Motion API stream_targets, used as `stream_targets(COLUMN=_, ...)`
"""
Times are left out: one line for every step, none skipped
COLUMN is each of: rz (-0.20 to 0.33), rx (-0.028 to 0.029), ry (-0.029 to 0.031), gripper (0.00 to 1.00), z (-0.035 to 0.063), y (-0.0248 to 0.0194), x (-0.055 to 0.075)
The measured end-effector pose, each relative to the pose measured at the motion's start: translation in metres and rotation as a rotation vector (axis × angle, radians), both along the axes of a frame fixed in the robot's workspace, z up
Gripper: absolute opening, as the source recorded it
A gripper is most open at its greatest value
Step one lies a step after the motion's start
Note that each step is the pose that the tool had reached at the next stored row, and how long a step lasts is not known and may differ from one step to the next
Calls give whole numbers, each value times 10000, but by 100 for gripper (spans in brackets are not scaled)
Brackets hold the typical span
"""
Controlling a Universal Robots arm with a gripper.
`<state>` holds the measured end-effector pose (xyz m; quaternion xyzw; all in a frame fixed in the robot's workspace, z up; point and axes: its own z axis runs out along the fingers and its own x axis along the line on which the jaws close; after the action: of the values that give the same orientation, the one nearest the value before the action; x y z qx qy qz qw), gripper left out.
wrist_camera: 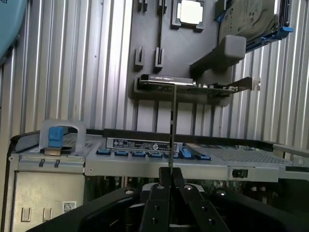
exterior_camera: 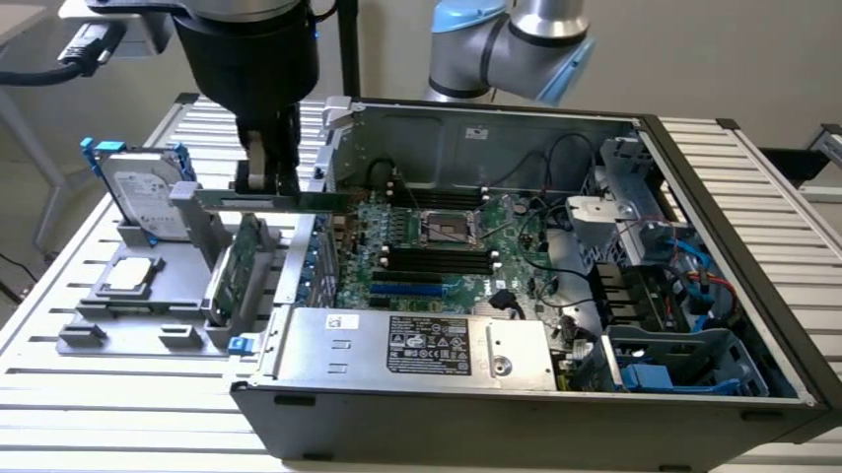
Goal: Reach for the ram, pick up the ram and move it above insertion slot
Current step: 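Pick up the ram and move it above insertion slot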
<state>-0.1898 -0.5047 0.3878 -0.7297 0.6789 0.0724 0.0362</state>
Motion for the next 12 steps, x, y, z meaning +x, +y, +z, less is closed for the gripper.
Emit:
stream_targets(rz=-1, rx=1, ry=0, gripper=14, z=0, y=0, x=45)
stream_targets(rz=-1, rx=0, ry=1, gripper=14, z=0, y=1, x=89)
stream_targets(rz=-1, rx=1, ry=0, gripper=14, z=0, y=1, x=137)
stream_targets(rz=0, rx=1, ry=0, gripper=14, z=0, y=2, x=183)
stream_targets(rz=-1, rx=1, ry=0, gripper=14, z=-1, y=2, x=227)
stream_targets(rz=-1, rx=1, ry=0, gripper=14, z=-1, y=4, x=272)
stream_targets(rz=-1, rx=0, ry=1, gripper=14, z=-1, y=6, x=317)
stream_targets(rz=-1, rx=0, ry=1, gripper=14, z=-1, y=11, x=362)
stream_targets(rz=-1, rx=1, ry=1, gripper=14, z=-2, y=18, x=411)
stream_targets(rz=-1, rx=0, ry=1, gripper=14, z=-2, y=27, x=454)
stream_targets(rz=-1, rx=0, ry=2, gripper=14, z=-2, y=38, x=490)
stream_targets(rz=0, rx=1, ry=2, gripper=14, z=-2, y=50, x=523)
